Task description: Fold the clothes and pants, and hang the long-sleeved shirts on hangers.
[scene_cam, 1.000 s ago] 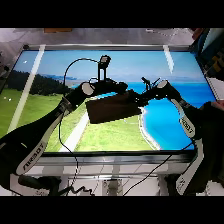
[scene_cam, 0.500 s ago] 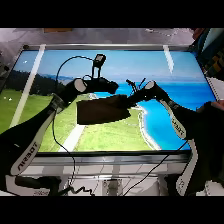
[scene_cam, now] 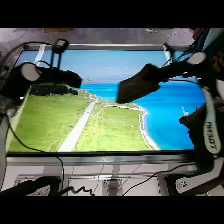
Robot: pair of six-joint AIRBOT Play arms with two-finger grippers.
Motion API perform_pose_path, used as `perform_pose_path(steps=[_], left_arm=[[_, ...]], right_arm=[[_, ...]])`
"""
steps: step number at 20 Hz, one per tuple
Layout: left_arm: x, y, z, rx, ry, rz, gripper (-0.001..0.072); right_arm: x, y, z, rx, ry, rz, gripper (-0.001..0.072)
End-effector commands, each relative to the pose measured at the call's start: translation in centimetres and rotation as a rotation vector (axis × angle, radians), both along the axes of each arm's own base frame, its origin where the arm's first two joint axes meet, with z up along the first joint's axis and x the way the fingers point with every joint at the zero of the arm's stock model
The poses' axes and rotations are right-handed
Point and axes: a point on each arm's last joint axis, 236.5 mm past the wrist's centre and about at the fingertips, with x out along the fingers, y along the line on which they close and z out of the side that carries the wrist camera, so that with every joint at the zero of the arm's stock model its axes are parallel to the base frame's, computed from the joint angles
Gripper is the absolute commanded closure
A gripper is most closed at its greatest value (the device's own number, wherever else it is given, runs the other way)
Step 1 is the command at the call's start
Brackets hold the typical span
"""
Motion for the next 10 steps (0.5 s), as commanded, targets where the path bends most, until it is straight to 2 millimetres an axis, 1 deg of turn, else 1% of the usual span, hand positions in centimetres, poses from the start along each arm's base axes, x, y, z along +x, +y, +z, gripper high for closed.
perform_pose_path(steps=[1,3,5,6,7,8,9,10], left_arm=[[-1.9,4.2,4.7,0.069,-0.106,0.075,0.0701],[-2.9,4.6,6.5,0.075,-0.149,0.08,0.07],[-3.5,4.7,7.5,0.071,-0.171,0.082,0.07],[-3.5,4.7,7.6,0.071,-0.173,0.082,0.07],[-3.5,4.7,7.6,0.071,-0.172,0.082,0.07],[-3.5,4.7,7.5,0.071,-0.17,0.082,0.07],[-3.5,4.7,7.5,0.071,-0.171,0.082,0.07],[-3.5,4.7,7.5,0.071,-0.171,0.082,0.07]], right_arm=[[-4.2,-11.5,8.5,-0.122,-0.101,-0.309,0.07],[-7.4,-18.6,12.4,-0.186,-0.157,-0.544,0.07],[-11.6,-25.2,15.1,-0.26,-0.19,-0.771,0.07],[-14.0,-28.3,15.8,-0.304,-0.19,-0.877,0.07],[-16.9,-31.3,16.3,-0.341,-0.171,-0.999,0.07],[-19.7,-33.8,16.4,-0.364,-0.139,-1.116,0.07],[-23.0,-36.1,16.3,-0.381,-0.09,-1.245,0.0701],[-26.2,-37.7,15.8,-0.388,-0.028,-1.356,0.07]])
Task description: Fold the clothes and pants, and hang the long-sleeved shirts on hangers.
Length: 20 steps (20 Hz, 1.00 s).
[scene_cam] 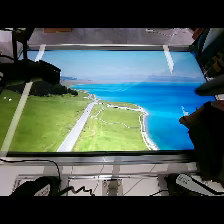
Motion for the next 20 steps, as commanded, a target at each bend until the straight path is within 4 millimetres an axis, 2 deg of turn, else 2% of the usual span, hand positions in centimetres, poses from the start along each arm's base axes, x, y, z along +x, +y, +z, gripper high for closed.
perform_pose_path(steps=[1,2,4,6,7,9,10,12,14,15,16,18,20], left_arm=[[-0.2,0.3,0.4,0.005,-0.01,0.006,0.07],[-0.2,0.3,0.4,0.005,-0.011,0.006,0.07],[-0.2,0.2,0.4,0.001,-0.011,0.005,0.0699],[-0.2,0.2,0.4,0.001,-0.01,0.004,0.0699],[-0.2,0.2,0.4,0.002,-0.011,0.004,0.0699],[-0.2,0.2,0.4,0.002,-0.01,0.004,0.0699],[-0.2,0.2,0.4,0.002,-0.01,0.005,0.0699],[-0.2,0.2,0.4,0.002,-0.01,0.004,0.07],[-0.2,0.2,0.4,0.002,-0.011,0.004,0.0699],[-0.2,0.2,0.4,0.002,-0.01,0.004,0.0699],[-0.2,0.2,0.4,0.002,-0.01,0.005,0.0699],[-0.2,0.2,0.4,0.002,-0.011,0.004,0.0699],[-0.2,0.2,0.4,0.002,-0.01,0.004,0.0699]], right_arm=[[-12.7,-6.8,-0.6,0.036,0.121,-0.475,0.0701],[-15.9,-6.9,-2.2,0.087,0.213,-0.55,0.0701],[-20.4,-7.0,-4.1,0.148,0.326,-0.665,0.0701],[-22.3,-7.3,-4.8,0.172,0.356,-0.723,0.0696],[-22.6,-7.5,-5.0,0.179,0.36,-0.732,0.0585],[-22.5,-7.5,-5.3,0.187,0.365,-0.726,-0.0008],[-22.1,-7.5,-5.4,0.195,0.358,-0.713,0.0023],[-21.3,-7.2,-5.3,0.206,0.337,-0.685,0.0025],[-19.2,-6.4,-5.3,0.224,0.297,-0.577,0.0026],[-17.5,-5.5,-5.3,0.241,0.268,-0.493,0.0052],[-15.6,-4.3,-5.4,0.276,0.239,-0.407,0.023],[-11.5,-0.9,-5.6,0.327,0.196,-0.204,0.0711],[-7.6,3.6,-5.1,0.317,0.179,0.025,0.0701]])
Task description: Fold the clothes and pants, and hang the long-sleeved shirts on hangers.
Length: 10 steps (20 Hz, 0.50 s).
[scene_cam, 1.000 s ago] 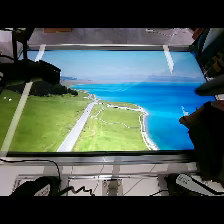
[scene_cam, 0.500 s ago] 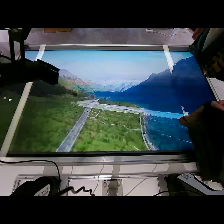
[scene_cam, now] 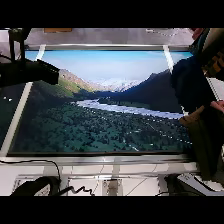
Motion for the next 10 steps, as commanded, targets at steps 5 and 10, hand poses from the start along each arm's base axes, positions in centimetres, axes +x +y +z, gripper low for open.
perform_pose_path(steps=[5,10], left_arm=[[0.0,0.0,0.0,0.0,0.0,0.001,0.0699],[0.0,0.0,0.0,0.0,0.0,0.001,0.0699]], right_arm=[[9.7,18.8,1.5,-0.077,-0.058,0.802,0.0701],[11.4,29.2,1.1,-0.176,-0.037,1.091,0.0701]])
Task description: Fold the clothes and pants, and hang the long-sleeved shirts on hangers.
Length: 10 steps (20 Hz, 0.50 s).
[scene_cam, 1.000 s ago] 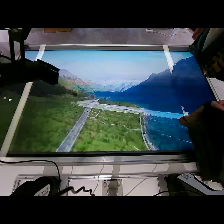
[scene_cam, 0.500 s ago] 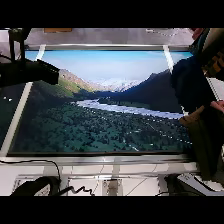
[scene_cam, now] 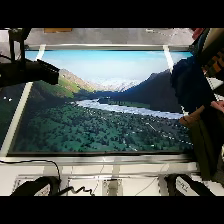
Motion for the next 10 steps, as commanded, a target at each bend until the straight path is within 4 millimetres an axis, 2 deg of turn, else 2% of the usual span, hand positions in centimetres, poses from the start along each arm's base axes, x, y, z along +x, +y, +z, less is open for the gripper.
perform_pose_path(steps=[1,2,4,10], left_arm=[[0.0,0.0,0.0,0.0,-0.001,0.001,0.07],[0.0,0.0,0.0,0.0,-0.001,0.001,0.07],[0.0,0.0,0.0,0.0,0.0,0.001,0.0699],[0.0,0.0,0.0,0.0,-0.001,0.001,0.07]], right_arm=[[1.1,6.8,0.5,-0.012,-0.051,0.115,0.0701],[1.5,8.1,1.0,0.021,-0.07,0.104,0.0701],[1.5,9.4,1.2,0.033,-0.083,0.128,0.0701],[1.4,9.6,1.2,0.034,-0.083,0.133,0.07]])
